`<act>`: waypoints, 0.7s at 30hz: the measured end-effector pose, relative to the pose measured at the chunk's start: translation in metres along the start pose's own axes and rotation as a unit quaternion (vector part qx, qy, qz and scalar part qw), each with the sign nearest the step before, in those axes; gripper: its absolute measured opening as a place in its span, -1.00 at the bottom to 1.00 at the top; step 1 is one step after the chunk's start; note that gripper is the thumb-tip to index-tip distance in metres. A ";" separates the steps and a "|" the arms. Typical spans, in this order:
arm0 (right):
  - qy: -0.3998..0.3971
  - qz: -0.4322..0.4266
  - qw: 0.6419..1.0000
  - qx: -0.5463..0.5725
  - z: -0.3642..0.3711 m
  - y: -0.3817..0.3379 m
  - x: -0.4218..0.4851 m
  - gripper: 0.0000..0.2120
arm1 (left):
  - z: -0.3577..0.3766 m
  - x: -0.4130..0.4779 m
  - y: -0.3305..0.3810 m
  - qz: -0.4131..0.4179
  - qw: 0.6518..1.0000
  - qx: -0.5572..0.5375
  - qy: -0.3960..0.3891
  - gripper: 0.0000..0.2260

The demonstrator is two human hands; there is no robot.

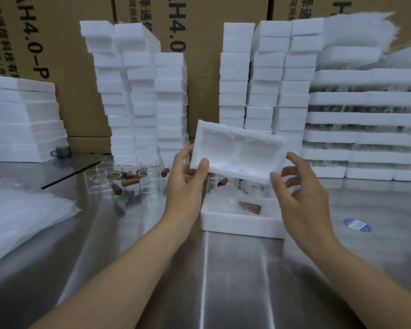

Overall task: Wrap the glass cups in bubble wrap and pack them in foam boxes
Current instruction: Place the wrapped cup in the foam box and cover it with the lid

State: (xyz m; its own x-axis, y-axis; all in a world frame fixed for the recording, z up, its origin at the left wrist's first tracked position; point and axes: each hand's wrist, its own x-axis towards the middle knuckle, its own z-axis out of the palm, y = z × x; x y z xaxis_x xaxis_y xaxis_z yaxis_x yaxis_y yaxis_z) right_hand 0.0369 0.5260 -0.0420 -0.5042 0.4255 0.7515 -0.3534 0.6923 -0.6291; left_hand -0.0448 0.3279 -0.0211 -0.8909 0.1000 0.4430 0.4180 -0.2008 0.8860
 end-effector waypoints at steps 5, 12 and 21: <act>0.055 0.031 0.993 0.097 -0.004 -0.006 0.003 -0.83 | -0.002 0.003 0.006 -0.043 0.998 -0.027 0.023 -0.62; 0.034 0.098 0.982 0.155 -0.001 -0.007 0.002 -0.55 | -0.003 0.005 0.000 -0.083 0.995 -0.048 0.039 -0.50; -0.011 0.156 0.983 0.098 -0.002 -0.006 0.002 -0.54 | -0.002 0.005 -0.013 -0.082 0.996 -0.014 0.012 -0.89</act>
State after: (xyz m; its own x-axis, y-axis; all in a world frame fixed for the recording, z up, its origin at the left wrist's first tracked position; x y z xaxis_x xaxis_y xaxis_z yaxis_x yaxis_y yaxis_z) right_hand 0.0396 0.5245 -0.0364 -0.6288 0.5844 0.5129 -0.3224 0.4043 -0.8559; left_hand -0.0553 0.3294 -0.0308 -0.9510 0.1096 0.2890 0.2619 -0.2110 0.9417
